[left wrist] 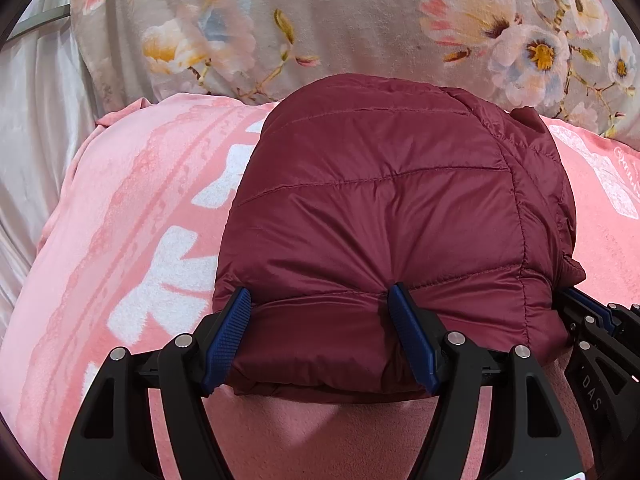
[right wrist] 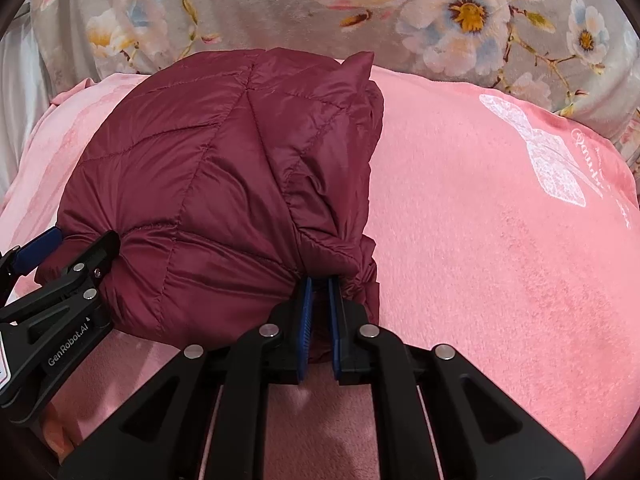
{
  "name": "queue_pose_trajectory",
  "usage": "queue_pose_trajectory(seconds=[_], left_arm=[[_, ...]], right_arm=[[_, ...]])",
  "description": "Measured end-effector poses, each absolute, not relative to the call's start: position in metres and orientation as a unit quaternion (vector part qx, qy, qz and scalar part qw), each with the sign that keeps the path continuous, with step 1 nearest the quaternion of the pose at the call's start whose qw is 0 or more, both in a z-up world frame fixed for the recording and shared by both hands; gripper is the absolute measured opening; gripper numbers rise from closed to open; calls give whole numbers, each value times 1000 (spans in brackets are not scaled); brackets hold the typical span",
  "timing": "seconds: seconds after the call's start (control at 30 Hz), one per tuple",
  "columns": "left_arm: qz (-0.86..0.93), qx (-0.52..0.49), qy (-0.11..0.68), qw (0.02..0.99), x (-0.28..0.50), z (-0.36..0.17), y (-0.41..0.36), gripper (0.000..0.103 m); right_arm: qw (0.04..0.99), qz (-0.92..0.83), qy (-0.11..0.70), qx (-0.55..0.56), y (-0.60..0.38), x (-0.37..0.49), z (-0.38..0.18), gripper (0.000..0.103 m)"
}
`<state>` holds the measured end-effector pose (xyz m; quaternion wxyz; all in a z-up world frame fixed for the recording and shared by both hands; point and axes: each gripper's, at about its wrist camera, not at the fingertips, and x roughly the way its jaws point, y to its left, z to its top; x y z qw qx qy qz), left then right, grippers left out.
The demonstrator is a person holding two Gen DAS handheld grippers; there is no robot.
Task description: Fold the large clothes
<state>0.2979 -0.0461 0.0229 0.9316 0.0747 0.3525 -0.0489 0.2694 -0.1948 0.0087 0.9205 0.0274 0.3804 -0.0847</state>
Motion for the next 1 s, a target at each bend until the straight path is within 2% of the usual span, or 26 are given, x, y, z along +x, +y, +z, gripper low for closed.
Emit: queue_pose_trajectory(seconds=[0.23,0.3,0.33,0.37,0.43,0.57,0.63,1.0], left_arm=[[-51,64,344,935,295,27,-44,69],[-52,55,338,938,291,29,-40,75],[-49,47,332,941,288,31,-37,78],[-44,40,328,943,283,34,-34,79],[-45,19,324,945,266,36,-24,80],[-46,4,317,947,223,38,-13,86],[-47,2,318,947,199,39,-11,87],[-50,36,346,936,113,28,-14,87]], right_arm=[[924,-65,370,72,-211,264,9,8],[928,-65,355,88,-216,258,12,13],[933,-73,338,95,-219,248,16,28],[937,-83,327,95,-220,240,20,52],[946,-100,298,80,-218,212,27,69],[945,-106,304,55,-208,165,24,84],[944,-109,307,58,-205,141,21,89],[937,-115,330,10,-168,67,8,91]])
